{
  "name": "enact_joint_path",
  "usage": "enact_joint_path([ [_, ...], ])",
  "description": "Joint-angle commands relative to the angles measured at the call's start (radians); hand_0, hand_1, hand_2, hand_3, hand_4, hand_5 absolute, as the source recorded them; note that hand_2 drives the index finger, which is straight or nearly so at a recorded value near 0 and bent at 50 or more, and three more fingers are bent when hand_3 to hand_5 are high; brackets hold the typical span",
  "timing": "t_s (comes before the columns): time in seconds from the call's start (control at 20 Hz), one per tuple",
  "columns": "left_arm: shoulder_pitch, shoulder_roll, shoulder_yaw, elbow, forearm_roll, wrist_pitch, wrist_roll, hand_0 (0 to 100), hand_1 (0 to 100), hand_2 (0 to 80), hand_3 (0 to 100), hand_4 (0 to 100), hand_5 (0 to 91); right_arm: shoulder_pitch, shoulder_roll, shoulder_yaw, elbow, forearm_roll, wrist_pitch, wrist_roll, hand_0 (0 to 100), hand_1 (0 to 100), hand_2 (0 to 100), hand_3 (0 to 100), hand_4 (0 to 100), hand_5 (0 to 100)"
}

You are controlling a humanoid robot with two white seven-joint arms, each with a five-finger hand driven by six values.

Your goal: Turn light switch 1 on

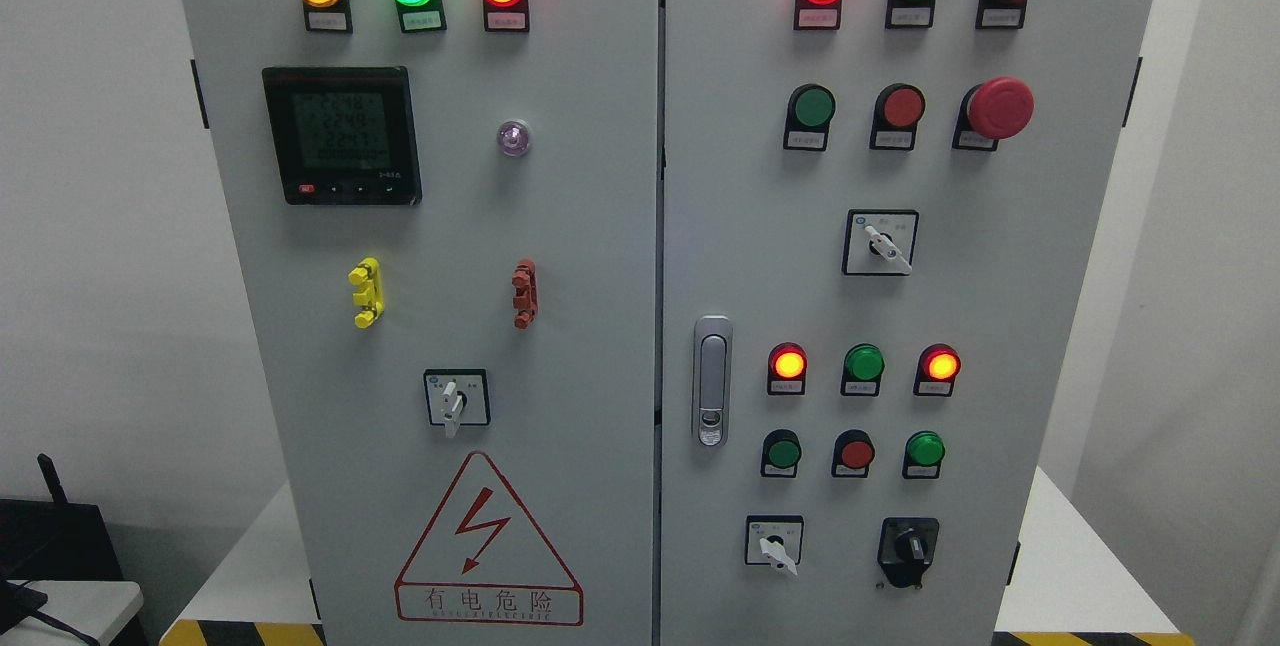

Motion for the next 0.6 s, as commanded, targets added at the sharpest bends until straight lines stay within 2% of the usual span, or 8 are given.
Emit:
enact_joint_path([
  [0.0, -0.048, -0.012, 0.056, -0.391, -0.004, 0.001, -0.023, 57, 0, 0.0, 21, 23, 6.5, -0.001, -0.001, 0.017, 0.000, -0.025, -0.001, 0.000, 12, 39, 0, 0, 0, 0],
  [0.4, -0.120, -0.018, -0.029, -0.584, -0.067, -0.016, -0.022, 60, 0, 0.0, 29, 28, 11.3, 0.001, 0.000, 0.017, 0.000, -0.025, 0.001, 0.000, 12, 39, 0, 0, 0, 0],
  [0.55, -0.130, -0.018, -0.068, -0.655, -0.099, -0.028, -0.020, 61, 0, 0.0, 34, 35, 14.3, -0.001, 0.000, 0.017, 0.000, -0.025, 0.001, 0.000, 12, 39, 0, 0, 0, 0],
])
